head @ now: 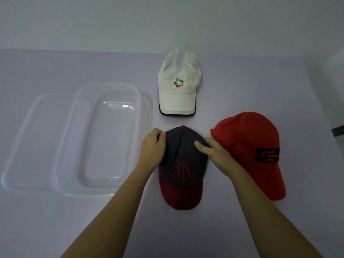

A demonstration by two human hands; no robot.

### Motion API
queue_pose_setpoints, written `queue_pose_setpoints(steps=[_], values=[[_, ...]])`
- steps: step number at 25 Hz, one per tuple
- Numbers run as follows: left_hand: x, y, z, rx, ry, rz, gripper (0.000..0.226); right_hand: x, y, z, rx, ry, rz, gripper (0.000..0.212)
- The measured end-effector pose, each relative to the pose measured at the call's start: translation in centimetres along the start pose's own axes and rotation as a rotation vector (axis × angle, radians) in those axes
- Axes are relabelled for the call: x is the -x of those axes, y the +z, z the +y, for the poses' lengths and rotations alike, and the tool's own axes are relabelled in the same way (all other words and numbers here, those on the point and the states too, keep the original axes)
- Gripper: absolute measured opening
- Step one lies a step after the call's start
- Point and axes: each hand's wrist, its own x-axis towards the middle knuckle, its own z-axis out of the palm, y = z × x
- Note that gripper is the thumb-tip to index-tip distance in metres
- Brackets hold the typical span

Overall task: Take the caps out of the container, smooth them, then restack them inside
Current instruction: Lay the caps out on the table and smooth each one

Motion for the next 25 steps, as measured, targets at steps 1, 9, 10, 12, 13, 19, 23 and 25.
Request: queue_pose_setpoints(steps=[1,9,10,12,13,19,23,25], values=[[-0.1,0.2,-0.1,0.025,-0.031,-0.020,0.022,-0.3,0.1,0.1,-0.009,-0.008,-0.008,0.019],[-2.2,1.0,-1.5,-0.209,0.032,0.027,0.036,-2.2,0.4,0.4,0.091,0.006,0.048,0.027],[-2.4,1.0,-1.5,-0.213,0.008,0.025,0.034,-2.2,0.1,0.1,0.151,0.013,0.052,0.033],[-2.6,1.0,-1.4,-0.158,-0.057,0.001,0.029,-2.2,-0.1,-0.2,0.251,0.026,0.067,0.042],[-2.6,1.0,-1.2,-0.109,-0.082,-0.007,0.026,-2.3,-0.1,-0.2,0.285,0.027,0.081,0.045],[-2.8,1.4,-1.4,-0.129,-0.023,0.067,0.024,-3.7,1.2,1.1,0.175,-0.064,0.177,0.024],[-3.3,1.4,-1.9,-0.221,-0.002,0.097,0.024,-4.2,1.0,1.0,0.386,-0.026,0.190,0.027],[-3.2,1.5,-1.7,-0.208,-0.011,0.101,0.024,-4.3,0.9,0.9,0.321,-0.037,0.166,0.027]])
